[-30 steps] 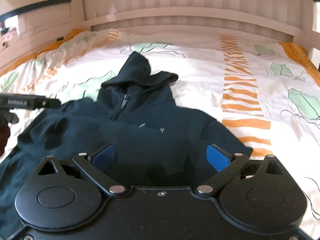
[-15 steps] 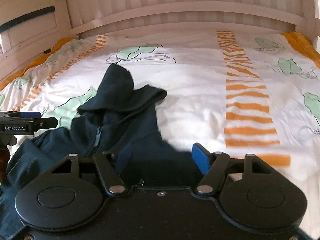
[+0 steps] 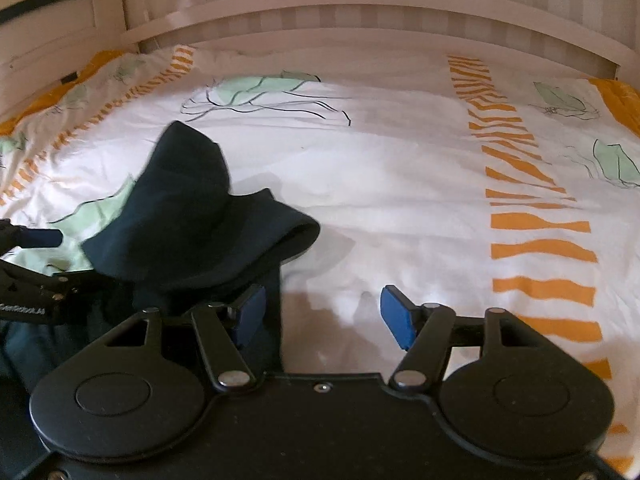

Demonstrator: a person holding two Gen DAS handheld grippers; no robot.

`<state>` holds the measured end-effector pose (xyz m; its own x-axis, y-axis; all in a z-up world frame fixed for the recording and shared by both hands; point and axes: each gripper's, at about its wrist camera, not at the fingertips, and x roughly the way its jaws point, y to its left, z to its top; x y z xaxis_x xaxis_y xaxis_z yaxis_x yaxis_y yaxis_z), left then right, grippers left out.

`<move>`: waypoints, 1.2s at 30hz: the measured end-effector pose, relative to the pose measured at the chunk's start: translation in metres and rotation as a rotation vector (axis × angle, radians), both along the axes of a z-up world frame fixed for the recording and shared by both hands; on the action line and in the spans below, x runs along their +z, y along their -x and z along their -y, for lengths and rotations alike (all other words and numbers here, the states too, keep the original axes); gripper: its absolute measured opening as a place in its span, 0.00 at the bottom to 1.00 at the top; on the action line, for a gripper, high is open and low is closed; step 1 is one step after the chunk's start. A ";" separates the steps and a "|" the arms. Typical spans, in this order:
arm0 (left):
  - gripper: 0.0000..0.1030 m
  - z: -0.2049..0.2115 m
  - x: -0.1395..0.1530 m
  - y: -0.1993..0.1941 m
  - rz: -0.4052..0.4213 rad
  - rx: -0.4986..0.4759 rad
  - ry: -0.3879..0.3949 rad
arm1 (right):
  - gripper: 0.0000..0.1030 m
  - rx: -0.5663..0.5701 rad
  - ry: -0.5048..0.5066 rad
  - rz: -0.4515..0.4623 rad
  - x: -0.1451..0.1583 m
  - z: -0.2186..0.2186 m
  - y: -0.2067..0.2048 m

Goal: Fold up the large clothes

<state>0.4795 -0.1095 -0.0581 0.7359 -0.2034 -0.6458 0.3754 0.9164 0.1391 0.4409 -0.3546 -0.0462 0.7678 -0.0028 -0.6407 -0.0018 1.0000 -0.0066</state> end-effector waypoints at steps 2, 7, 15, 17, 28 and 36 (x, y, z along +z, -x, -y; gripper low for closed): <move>0.88 -0.001 0.004 -0.008 0.015 0.043 0.017 | 0.66 -0.009 -0.021 0.003 -0.002 0.003 -0.007; 0.87 -0.017 0.013 -0.025 0.030 0.177 0.096 | 0.66 -0.020 -0.061 0.001 -0.005 0.004 -0.023; 0.87 -0.035 0.010 -0.018 0.008 0.165 0.129 | 0.66 0.000 -0.071 -0.002 -0.010 -0.006 -0.045; 0.87 -0.036 0.011 -0.013 0.014 0.141 0.122 | 0.62 -0.018 -0.122 0.005 -0.011 -0.004 -0.051; 0.87 -0.021 0.020 0.004 0.095 0.035 0.122 | 0.07 -0.113 0.071 0.179 0.041 -0.005 -0.024; 0.87 -0.008 0.003 0.005 0.083 -0.003 -0.037 | 0.49 -0.064 0.061 -0.070 -0.003 0.007 -0.024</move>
<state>0.4744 -0.1017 -0.0554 0.7868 -0.1833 -0.5894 0.3642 0.9088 0.2035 0.4650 -0.3619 -0.0493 0.7181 -0.0909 -0.6900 0.0590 0.9958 -0.0698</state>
